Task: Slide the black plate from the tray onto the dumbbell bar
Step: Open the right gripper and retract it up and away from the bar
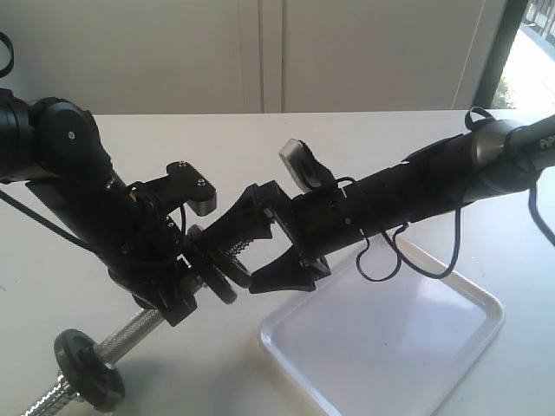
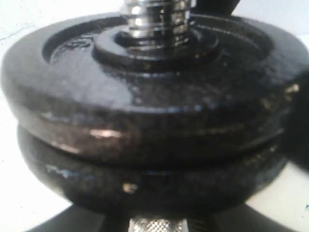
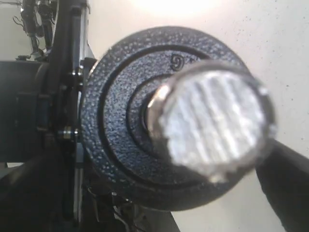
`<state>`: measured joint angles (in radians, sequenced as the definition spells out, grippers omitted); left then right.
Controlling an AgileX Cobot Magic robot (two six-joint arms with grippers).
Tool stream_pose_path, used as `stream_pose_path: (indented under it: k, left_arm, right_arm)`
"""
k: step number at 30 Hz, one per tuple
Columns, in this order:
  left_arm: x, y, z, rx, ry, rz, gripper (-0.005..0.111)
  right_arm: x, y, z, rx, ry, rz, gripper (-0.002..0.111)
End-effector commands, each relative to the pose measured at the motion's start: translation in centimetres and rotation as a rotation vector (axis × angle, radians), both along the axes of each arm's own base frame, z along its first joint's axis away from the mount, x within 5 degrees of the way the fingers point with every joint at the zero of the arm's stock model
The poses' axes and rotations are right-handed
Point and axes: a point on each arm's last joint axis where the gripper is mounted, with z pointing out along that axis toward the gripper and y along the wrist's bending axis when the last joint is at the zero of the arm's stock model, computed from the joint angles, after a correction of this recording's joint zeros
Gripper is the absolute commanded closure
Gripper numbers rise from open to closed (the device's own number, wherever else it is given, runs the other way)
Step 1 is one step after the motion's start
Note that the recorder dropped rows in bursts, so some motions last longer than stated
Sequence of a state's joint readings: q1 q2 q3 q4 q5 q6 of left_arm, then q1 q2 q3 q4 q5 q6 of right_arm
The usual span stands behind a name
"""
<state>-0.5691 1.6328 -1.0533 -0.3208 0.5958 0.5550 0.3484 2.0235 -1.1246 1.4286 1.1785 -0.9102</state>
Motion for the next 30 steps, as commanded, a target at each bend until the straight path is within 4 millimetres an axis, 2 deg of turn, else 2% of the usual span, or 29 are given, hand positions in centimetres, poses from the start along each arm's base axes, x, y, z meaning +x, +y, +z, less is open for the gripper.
stream_pose_path:
  k: [1,12,25,30]
  left_arm:
    - [0.0,-0.6,2.0,-0.111,-0.023,0.062,0.107]
    - [0.0,-0.6,2.0,-0.111,-0.023,0.062,0.107]
    - [0.0,-0.6,2.0,-0.111,-0.023,0.062,0.107]
    - [0.0,-0.6,2.0,-0.111,-0.023,0.062,0.107]
  right_arm:
    - [0.5,-0.8,1.3,0.050,0.032,-0.035,0.009]
    - [0.6,-1.7,0.9,0.004,0.062,-0.035,0.009]
    - [3.3,-8.0,2.5,0.022,0.089,-0.254,0.009]
    - [3.6,-9.3,3.5,0.036,0.064,-0.296,0.012]
